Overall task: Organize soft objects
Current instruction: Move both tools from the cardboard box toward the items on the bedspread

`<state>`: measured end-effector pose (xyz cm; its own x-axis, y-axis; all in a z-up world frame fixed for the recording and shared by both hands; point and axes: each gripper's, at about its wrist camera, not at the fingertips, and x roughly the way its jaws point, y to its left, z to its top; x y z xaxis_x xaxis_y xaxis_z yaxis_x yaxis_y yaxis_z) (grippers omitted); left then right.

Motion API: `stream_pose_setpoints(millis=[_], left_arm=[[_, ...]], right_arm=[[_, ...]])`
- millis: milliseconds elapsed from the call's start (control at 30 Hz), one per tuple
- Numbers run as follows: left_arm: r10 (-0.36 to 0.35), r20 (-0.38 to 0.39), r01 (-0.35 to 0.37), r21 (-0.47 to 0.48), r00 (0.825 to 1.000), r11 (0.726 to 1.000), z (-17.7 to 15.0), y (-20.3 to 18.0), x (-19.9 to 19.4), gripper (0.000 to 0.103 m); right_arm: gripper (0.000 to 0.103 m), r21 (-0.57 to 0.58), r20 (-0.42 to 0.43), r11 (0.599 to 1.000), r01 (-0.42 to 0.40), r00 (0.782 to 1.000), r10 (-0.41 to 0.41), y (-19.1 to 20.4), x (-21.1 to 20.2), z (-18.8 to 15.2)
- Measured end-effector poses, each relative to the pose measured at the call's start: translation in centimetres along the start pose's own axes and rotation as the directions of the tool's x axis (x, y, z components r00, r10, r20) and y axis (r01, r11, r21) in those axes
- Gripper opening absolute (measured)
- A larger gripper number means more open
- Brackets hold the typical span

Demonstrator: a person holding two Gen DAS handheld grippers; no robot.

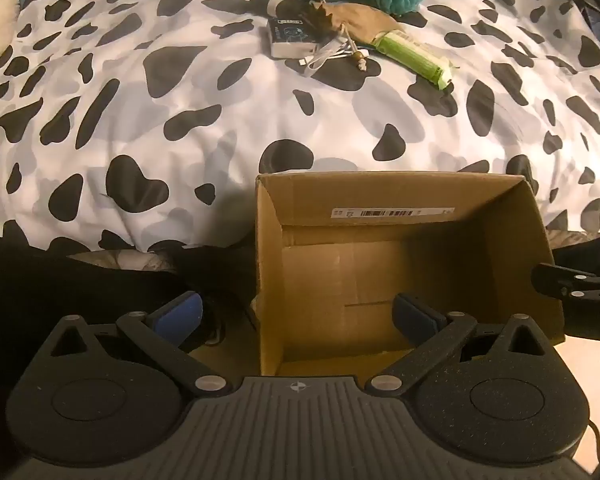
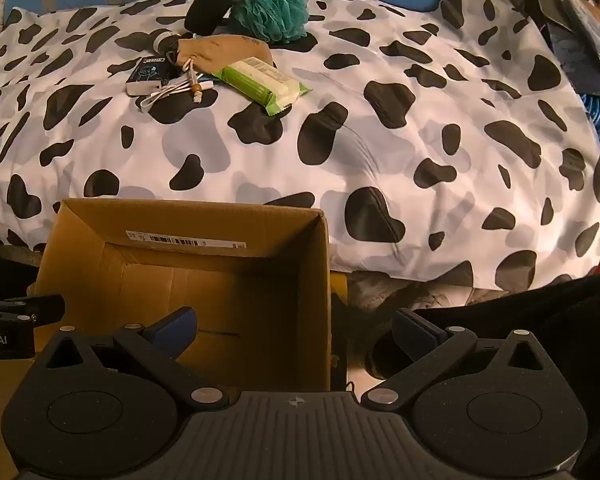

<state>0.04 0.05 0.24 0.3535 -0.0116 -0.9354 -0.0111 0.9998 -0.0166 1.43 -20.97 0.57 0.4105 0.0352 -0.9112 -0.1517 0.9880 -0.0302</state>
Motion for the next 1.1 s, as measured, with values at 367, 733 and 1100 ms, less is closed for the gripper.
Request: stream_pose_setpoints(millis=[367, 733, 1100], left_arm=[[0.019, 0.001, -0.019, -0.012, 1.000, 1.000, -0.1, 0.1, -0.5, 0.103], [-0.027, -0.045, 0.025, -0.060, 0.999, 0.998, 0.0, 0.5, 0.8, 0.103], [-0.009, -0.047, 0.010, 0.017, 0.999, 1.000, 0.3, -1.2, 1.2, 0.103]], right_arm=[[0.103, 0.010, -0.037, 1.000, 0.019, 0.999, -0.019, 0.2, 0.2, -0.5], [0.103, -0.037, -0.065, 0.999, 0.021, 0.998, -0.023, 0.7, 1.2, -0.5], [0.103, -0.067, -0.098, 0.996, 0.052, 0.993, -0.058, 0.7, 2.1, -0.5]])
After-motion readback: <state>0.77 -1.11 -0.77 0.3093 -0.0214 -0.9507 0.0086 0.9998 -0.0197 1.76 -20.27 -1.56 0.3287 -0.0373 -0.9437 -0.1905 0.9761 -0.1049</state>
